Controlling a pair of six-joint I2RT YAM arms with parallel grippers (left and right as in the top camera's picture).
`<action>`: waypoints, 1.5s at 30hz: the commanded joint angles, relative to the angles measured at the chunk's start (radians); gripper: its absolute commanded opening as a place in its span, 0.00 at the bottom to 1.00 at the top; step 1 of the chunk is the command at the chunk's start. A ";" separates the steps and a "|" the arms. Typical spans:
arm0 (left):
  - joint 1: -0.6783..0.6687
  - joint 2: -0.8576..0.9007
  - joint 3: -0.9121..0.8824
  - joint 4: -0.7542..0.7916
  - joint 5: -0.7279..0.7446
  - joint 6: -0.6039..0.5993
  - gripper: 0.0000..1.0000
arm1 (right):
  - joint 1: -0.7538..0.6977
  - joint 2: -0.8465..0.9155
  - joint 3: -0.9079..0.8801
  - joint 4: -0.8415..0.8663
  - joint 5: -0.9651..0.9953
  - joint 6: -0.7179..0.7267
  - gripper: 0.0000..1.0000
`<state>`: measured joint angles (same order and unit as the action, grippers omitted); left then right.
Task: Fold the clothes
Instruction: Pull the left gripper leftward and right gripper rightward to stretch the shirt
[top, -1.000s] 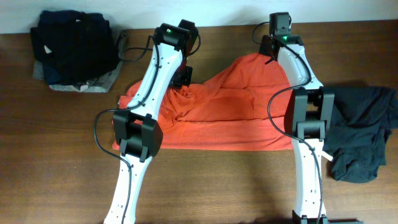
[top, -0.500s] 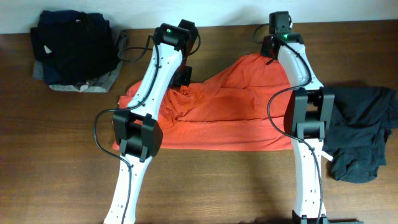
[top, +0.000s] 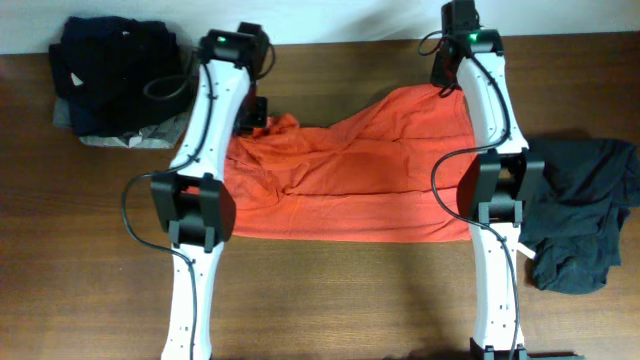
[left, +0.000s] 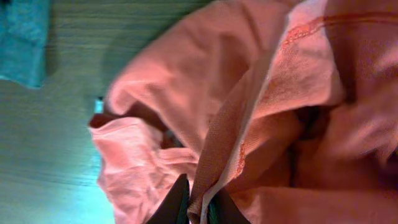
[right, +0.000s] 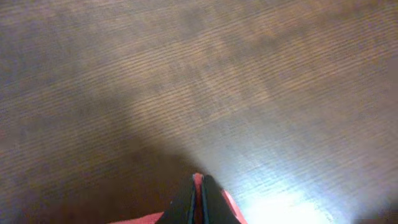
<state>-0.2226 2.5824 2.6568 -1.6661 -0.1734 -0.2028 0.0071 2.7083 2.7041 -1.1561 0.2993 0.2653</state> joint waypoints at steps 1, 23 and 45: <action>0.030 -0.056 0.014 -0.015 -0.013 -0.006 0.11 | -0.014 -0.022 0.092 -0.071 0.034 0.032 0.04; 0.049 -0.130 0.006 -0.023 0.183 0.027 0.10 | -0.014 -0.087 0.390 -0.543 -0.104 0.061 0.04; 0.056 -0.356 -0.389 -0.022 0.140 0.055 0.02 | -0.014 -0.494 -0.186 -0.543 -0.210 0.012 0.04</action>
<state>-0.1741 2.2436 2.3356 -1.6867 -0.0059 -0.1646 -0.0025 2.2749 2.5809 -1.6928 0.0910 0.2890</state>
